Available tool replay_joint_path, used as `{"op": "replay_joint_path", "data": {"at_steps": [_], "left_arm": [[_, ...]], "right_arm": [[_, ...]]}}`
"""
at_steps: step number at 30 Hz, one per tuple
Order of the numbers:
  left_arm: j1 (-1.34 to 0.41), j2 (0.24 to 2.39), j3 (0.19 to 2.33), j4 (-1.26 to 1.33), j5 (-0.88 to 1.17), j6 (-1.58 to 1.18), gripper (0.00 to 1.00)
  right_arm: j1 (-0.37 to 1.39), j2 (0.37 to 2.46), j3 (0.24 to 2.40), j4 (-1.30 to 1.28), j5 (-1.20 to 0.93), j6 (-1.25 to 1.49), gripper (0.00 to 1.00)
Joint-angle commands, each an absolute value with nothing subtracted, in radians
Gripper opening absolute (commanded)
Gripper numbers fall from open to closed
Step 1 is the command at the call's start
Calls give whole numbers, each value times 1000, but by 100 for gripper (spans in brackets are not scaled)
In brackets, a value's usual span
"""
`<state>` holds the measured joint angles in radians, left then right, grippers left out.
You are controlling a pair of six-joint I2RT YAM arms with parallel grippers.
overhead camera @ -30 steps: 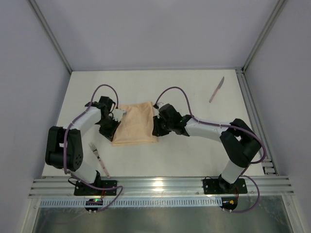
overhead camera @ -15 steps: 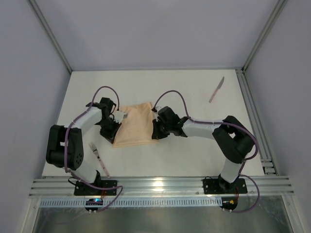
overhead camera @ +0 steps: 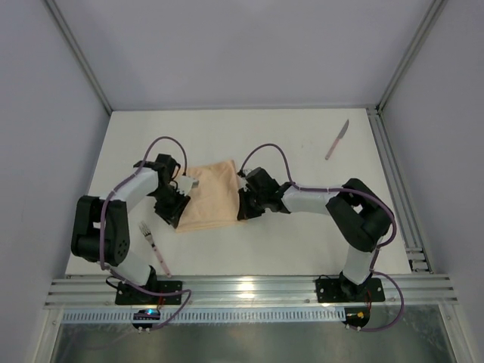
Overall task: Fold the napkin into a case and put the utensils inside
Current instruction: Smooth out the square-folded napkin at the center of the board, then move the square-folded napkin to the center of the board.
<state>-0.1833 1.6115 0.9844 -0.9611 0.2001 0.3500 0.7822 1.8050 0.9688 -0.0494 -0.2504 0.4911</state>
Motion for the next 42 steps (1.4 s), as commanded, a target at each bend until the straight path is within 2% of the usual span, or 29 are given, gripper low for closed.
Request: {"op": "replay_joint_path", "data": {"at_steps": [1,4,5,8,10,11,15,17,23,27,28,31,35,39,40,42], "left_arm": [[-187,1478,1052,-994,181,380,37],[-189,1441,1080,-983,143,370,41],[-190,1433,1094,-974,141,364,41],[-228,1428,1091,-947,134,344,43],[-280,1422,1048,-917,100,353,45],[-343,1413,1026,-898,57,360,47],[-475,1384,924,-767,-38,413,53],[-532,1376,878,-724,-69,436,55],[-615,1379,798,-618,-87,495,55],[-629,1430,772,-603,-97,509,54],[-629,1451,766,-592,-113,512,53],[-630,1489,755,-551,-159,503,46],[-641,1480,742,-534,-140,497,30],[-673,1454,707,-541,-130,503,10],[-679,1450,698,-538,-133,511,1],[-687,1434,680,-523,-162,518,0]], "right_arm": [[762,1738,1035,-89,-285,468,6],[723,1730,1146,-147,-287,439,15],[680,1746,1190,-155,-291,442,28],[583,1795,1273,-178,-291,480,53],[537,1870,1310,-158,-346,524,58],[516,1897,1343,-144,-374,543,67],[456,2075,1446,-119,-465,595,70],[457,2130,1526,-144,-494,598,70],[457,2232,1555,-60,-534,699,65],[460,2255,1555,-31,-523,735,60],[460,2260,1558,-29,-519,739,55],[460,2279,1562,-25,-488,761,47],[460,2299,1559,17,-463,811,37],[460,2295,1534,78,-448,859,19],[460,2289,1523,95,-446,865,15],[460,2270,1499,141,-443,876,5]]}}
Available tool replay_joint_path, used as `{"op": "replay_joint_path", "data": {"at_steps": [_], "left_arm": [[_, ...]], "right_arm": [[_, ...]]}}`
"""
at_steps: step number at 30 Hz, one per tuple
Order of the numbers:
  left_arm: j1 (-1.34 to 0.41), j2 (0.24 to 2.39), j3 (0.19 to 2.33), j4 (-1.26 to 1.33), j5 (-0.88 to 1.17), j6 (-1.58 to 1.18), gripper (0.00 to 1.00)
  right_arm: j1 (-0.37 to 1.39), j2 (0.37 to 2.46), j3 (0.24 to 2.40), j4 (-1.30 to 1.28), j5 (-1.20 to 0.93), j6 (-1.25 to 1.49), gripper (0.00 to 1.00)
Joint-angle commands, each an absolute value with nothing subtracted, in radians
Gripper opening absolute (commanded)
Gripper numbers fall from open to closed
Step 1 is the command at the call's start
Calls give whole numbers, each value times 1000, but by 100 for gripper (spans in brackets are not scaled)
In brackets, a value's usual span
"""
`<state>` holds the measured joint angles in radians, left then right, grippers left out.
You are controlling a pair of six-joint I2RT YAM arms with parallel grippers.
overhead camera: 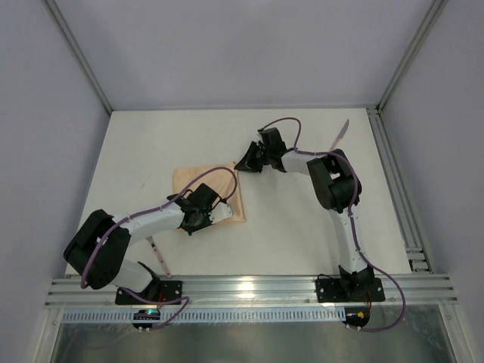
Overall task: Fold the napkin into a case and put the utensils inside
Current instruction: Move the square-folded napkin to the center of the board.
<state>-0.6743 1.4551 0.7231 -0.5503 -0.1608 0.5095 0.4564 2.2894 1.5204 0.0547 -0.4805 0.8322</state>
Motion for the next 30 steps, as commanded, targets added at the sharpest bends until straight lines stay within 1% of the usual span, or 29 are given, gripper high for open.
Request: {"op": "replay_joint_path", "data": {"at_steps": [1,4,5,6,7,9,10,12,13,15,16,18,20,22,23,24,26,29,30], "left_arm": [[-687,1431,675,-514,-175,523,0],[-687,1417,673,-500,-218,529,0],[-687,1410,678,-500,-224,534,3],[-687,1396,681,-503,-224,534,8],[-687,1387,690,-524,-218,531,23],[-686,1347,727,-567,-169,515,36],[-687,1327,744,-621,-146,511,45],[-686,1275,788,-676,-54,506,52],[-684,1214,804,-704,-26,506,57],[-677,1157,836,-767,44,506,61],[-661,1103,844,-778,48,502,65],[-634,1071,851,-776,48,471,68],[-560,1077,871,-787,60,445,69],[-494,1113,894,-807,99,397,65],[-421,1164,922,-816,110,382,63],[-388,1192,934,-830,109,367,61],[-336,1268,956,-822,63,327,58],[-331,1336,972,-789,57,293,59],[-331,1376,980,-785,63,285,59]], "right_arm": [[460,2246,1465,158,-433,879,4],[460,2173,1376,213,-390,877,4],[460,2154,1347,238,-377,876,4],[460,2131,1294,251,-365,873,4],[460,2087,1267,265,-342,870,4],[459,2043,1179,299,-319,870,4],[459,1999,1148,320,-295,868,4],[459,1953,1048,344,-266,879,4],[459,1928,1014,369,-252,884,4],[459,1849,903,388,-201,894,4],[460,1818,866,400,-183,896,4],[460,1728,746,408,-131,906,4],[459,1642,665,422,-109,919,4],[462,1588,545,423,-88,940,4],[471,1559,502,423,-77,945,4],[479,1530,427,422,-65,948,4],[503,1441,370,388,-31,951,4],[572,1350,315,302,-31,942,4],[596,1330,311,273,-35,934,7]]}}
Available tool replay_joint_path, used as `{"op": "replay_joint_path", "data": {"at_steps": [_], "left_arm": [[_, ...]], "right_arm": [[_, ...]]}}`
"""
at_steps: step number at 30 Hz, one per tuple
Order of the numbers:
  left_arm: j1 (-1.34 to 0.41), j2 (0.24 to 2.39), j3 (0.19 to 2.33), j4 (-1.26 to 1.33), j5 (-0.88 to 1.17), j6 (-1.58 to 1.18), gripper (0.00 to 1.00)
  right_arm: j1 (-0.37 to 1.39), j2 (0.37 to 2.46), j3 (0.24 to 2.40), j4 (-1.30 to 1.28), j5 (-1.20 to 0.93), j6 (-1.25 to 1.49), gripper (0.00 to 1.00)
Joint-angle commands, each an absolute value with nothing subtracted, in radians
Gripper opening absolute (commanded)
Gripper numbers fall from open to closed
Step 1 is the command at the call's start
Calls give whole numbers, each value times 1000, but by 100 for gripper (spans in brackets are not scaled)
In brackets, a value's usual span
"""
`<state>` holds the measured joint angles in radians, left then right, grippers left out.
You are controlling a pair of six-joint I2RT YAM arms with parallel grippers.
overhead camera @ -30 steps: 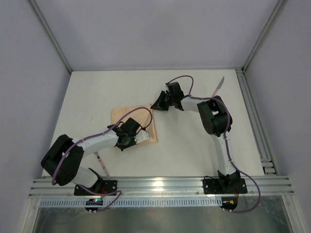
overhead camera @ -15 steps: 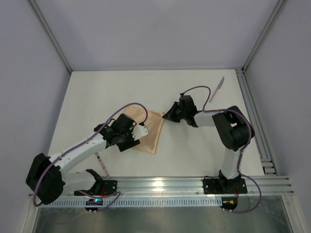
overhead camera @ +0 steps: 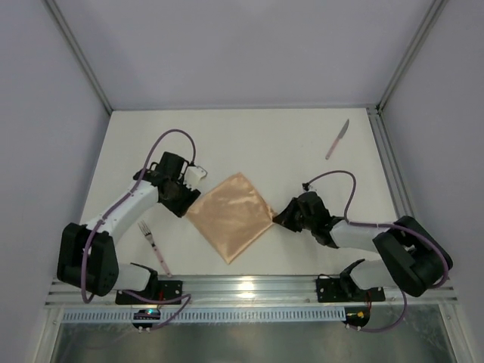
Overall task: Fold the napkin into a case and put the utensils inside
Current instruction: Move the square-folded napkin to the center of the board, then smooth out the square-folded napkin at the center of the board.
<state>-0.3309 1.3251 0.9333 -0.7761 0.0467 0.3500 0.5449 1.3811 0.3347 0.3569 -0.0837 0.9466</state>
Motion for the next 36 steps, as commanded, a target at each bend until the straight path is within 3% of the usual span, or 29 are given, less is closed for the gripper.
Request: {"op": "replay_joint_path", "data": {"at_steps": [1,2,3,7,10,14,18,23,29,32,33,36], "left_arm": [[-331,1396,989,-781,66,279,60],[-331,1413,1006,-776,63,262,60],[-331,1439,1014,-770,60,253,60],[-331,1474,1038,-747,68,232,58],[-331,1494,1042,-721,35,222,54],[-331,1517,1040,-663,34,215,49],[-331,1565,1040,-660,63,213,35],[-331,1612,1035,-652,57,215,31],[-331,1612,1032,-652,83,218,21],[-331,1605,1029,-658,95,224,11],[-331,1605,1029,-658,97,229,2],[-331,1603,1029,-661,92,236,0]], "right_arm": [[604,1280,313,197,-34,927,12],[606,1252,313,155,-32,913,18],[607,1217,307,122,-32,907,32],[604,1053,340,-111,-35,825,61],[557,1008,416,-216,-40,711,66],[486,1103,573,-183,-139,554,64],[479,1369,764,-180,-227,407,55],[459,1548,885,-111,-259,387,50],[453,1655,904,-68,-296,400,47],[449,1684,893,-40,-308,408,46],[449,1690,891,-29,-311,414,46],[443,1710,888,-11,-319,422,45]]}}
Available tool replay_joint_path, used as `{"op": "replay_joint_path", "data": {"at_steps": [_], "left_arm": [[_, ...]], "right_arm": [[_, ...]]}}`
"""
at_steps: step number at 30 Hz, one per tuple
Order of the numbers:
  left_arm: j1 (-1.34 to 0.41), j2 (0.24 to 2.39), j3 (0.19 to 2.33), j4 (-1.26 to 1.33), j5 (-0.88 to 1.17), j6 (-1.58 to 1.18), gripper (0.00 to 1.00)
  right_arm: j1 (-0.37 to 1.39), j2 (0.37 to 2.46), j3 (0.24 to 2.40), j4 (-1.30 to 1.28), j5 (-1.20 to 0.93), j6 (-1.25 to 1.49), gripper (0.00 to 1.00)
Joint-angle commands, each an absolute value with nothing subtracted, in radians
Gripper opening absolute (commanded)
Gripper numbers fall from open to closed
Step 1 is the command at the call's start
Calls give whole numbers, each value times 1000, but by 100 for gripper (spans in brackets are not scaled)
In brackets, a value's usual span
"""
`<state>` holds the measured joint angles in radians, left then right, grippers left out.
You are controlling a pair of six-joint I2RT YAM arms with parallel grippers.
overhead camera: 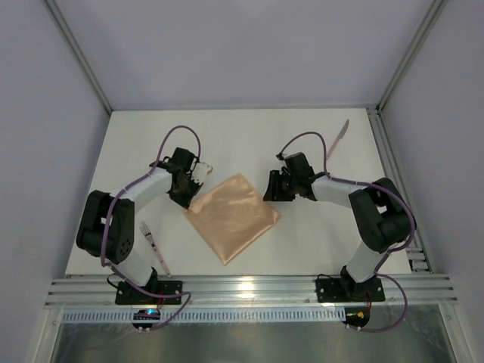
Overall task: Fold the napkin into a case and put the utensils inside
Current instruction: Smooth out the square-folded napkin at the center of the board.
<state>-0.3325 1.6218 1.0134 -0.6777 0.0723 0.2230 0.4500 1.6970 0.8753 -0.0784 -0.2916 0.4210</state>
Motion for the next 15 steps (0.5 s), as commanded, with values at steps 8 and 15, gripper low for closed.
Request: {"op": "replay_joint_path", "data": {"at_steps": [8,15], "left_arm": [[-331,1557,1060,-771,97,258,0],[-331,1571,1045,-816,93,284,0]], "right_arm": [[442,1738,913,-8,-339,416,45],[442,1778,910,-8,-367,431,44]]}}
